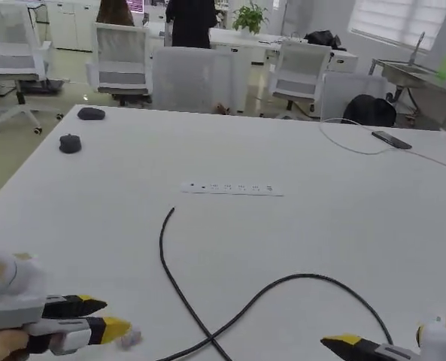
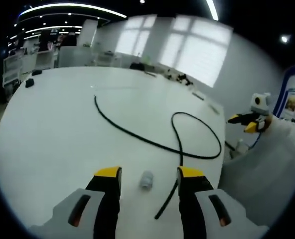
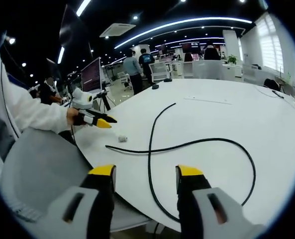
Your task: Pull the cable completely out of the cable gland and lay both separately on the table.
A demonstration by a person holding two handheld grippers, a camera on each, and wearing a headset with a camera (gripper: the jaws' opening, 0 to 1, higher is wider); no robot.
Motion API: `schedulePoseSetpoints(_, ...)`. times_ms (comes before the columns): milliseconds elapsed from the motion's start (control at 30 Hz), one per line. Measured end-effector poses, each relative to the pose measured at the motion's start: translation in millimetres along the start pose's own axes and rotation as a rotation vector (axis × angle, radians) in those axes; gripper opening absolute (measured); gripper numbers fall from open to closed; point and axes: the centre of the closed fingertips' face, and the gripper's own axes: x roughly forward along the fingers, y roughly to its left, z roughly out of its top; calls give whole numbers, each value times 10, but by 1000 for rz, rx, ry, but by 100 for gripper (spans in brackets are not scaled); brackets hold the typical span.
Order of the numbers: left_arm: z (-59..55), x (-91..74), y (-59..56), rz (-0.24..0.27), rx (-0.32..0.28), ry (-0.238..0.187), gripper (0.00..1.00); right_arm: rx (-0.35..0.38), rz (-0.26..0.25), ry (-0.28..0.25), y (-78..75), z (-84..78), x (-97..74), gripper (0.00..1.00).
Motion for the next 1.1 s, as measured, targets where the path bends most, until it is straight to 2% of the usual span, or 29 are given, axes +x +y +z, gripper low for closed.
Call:
schedulePoseSetpoints(100, 159, -222, -60, -21, -14, -48, 47, 9, -5, 41, -8, -59, 9, 53)
schedulePoseSetpoints(167, 246, -409, -104, -28, -33, -66, 53, 17, -10, 55, -12, -84, 14, 55)
schedulePoseSetpoints(267, 336, -684, -175, -3, -10, -77, 58, 52, -17, 67, -12, -116, 21, 56)
schedulePoseSetpoints(300, 384, -801, -197, 20, 9, -97, 59, 65, -20, 71, -10, -127, 19, 56)
schedulePoseSetpoints(433, 394, -1081, -349, 43, -10, -137, 60, 82, -17, 78, 28, -156, -5, 56)
schedulePoseSetpoints(500, 375, -1147, -431, 36, -61, -168, 63, 84, -12, 84, 47, -171, -17, 56)
schedulePoseSetpoints(533, 362, -1170, -456, 39, -69, -175, 65, 83, -12, 94, 53, -190, -29, 56)
schedulePoseSetpoints(600, 357, -1212, -483, 59, -57, -204, 65, 81, -14, 102, 53, -207, -50, 56)
schedulePoseSetpoints(667, 332, -1232, -447, 93, -22, -212, 64, 85, -15, 107, 54, -217, -69, 56)
schedulePoseSetpoints(733, 287, -1224, -404, 108, -24, -207, 63, 87, -18, 113, 43, -234, -77, 55)
schedulePoseSetpoints(767, 242, -1213, -368, 119, -48, -197, 62, 86, -21, 119, 37, -247, -81, 55)
schedulePoseSetpoints(867, 203, -1187, -402, 97, -46, -177, 60, 76, -31, 136, 45, -282, -90, 55)
schedulePoseSetpoints(933, 231, -1179, -400, 99, -32, -187, 60, 73, -32, 140, 74, -303, -90, 55)
schedulePoseSetpoints(1000, 233, -1169, -402, 95, -45, -190, 60, 75, -30, 141, 99, -325, -86, 55)
schedulePoseSetpoints(1067, 196, -1158, -401, 96, -47, -174, 61, 78, -29, 150, 128, -367, -74, 55)
schedulePoseSetpoints(1100, 173, -1159, -400, 102, -27, -161, 61, 79, -31, 156, 141, -389, -67, 55)
